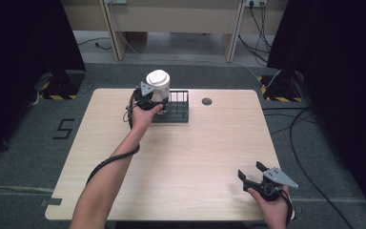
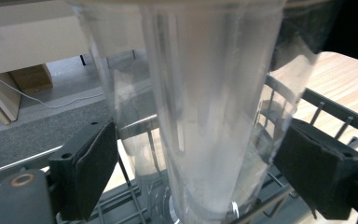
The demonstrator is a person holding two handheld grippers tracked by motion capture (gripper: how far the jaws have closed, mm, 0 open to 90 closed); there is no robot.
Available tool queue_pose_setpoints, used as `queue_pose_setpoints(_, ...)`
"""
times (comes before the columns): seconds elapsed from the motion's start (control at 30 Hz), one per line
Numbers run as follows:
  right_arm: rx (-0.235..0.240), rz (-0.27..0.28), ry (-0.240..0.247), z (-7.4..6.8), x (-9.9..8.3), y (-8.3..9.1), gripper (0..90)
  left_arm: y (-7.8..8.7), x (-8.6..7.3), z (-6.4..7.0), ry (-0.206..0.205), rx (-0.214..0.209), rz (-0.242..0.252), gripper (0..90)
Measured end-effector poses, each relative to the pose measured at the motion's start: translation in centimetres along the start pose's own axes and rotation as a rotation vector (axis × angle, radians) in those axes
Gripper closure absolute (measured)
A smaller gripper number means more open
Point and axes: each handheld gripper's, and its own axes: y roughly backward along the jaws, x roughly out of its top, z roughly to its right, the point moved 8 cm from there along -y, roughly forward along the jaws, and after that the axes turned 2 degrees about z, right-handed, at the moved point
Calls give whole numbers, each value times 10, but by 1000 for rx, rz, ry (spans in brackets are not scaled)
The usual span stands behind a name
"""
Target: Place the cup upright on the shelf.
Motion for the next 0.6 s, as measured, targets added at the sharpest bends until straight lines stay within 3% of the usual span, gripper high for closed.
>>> queue_pose_setpoints(0.6,-3,-5,5,0,0,0,173,40,-1,7,-5,-37,24,144)
